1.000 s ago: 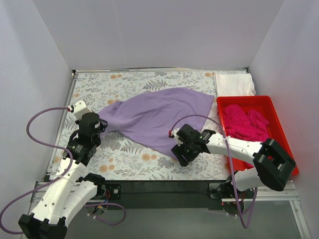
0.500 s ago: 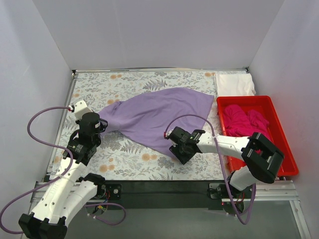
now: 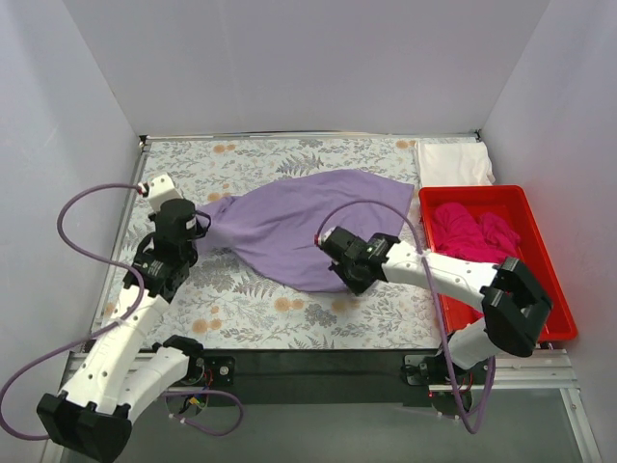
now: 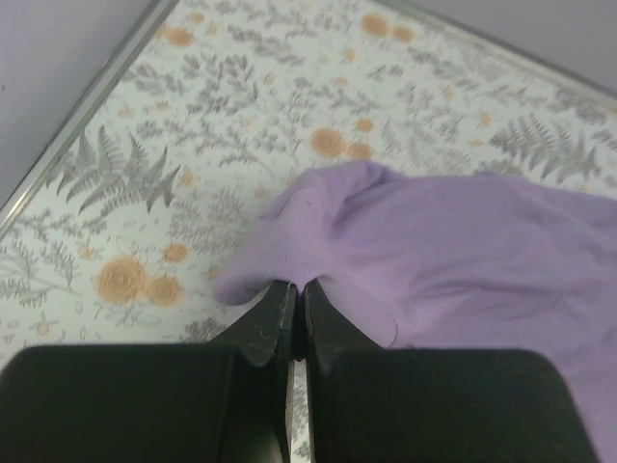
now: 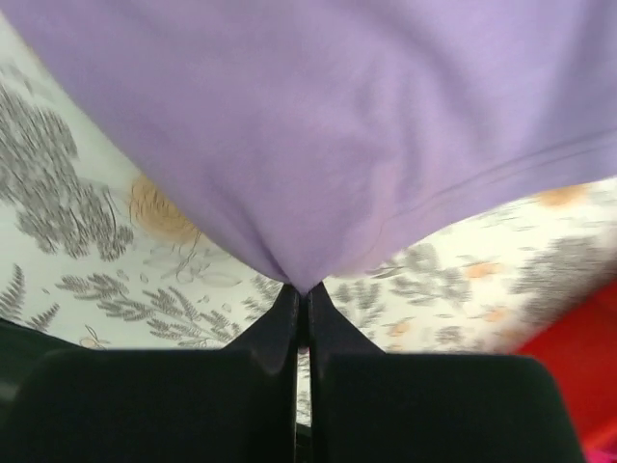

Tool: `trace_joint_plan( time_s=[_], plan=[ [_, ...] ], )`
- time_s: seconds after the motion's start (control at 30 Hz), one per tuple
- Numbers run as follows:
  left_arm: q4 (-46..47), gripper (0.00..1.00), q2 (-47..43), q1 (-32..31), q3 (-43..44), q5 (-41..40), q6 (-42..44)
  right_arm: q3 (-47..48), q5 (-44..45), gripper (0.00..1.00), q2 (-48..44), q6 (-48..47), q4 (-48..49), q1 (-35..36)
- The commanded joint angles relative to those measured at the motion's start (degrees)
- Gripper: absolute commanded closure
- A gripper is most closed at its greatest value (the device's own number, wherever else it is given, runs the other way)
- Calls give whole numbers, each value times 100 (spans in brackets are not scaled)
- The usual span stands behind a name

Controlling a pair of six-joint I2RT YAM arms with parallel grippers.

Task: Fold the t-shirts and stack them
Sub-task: Flatten the tshirt out

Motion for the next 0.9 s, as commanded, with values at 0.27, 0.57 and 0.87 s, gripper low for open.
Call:
trace_joint_plan(
  time_s=[0.27,0.57,0.87],
  plan=[
    [1848,100,2239,48,4279,-232,1712,4130,2528,99,-584,-2325,-399,-1269],
    [2508,100,2787,48,6886,-22,2679,4925,2425,99,-1488,-3838,919,-1366],
    [2509,100,1810,48,7262,435,3584,4300,491,99,-3027,-4015,1456,-1366]
  ],
)
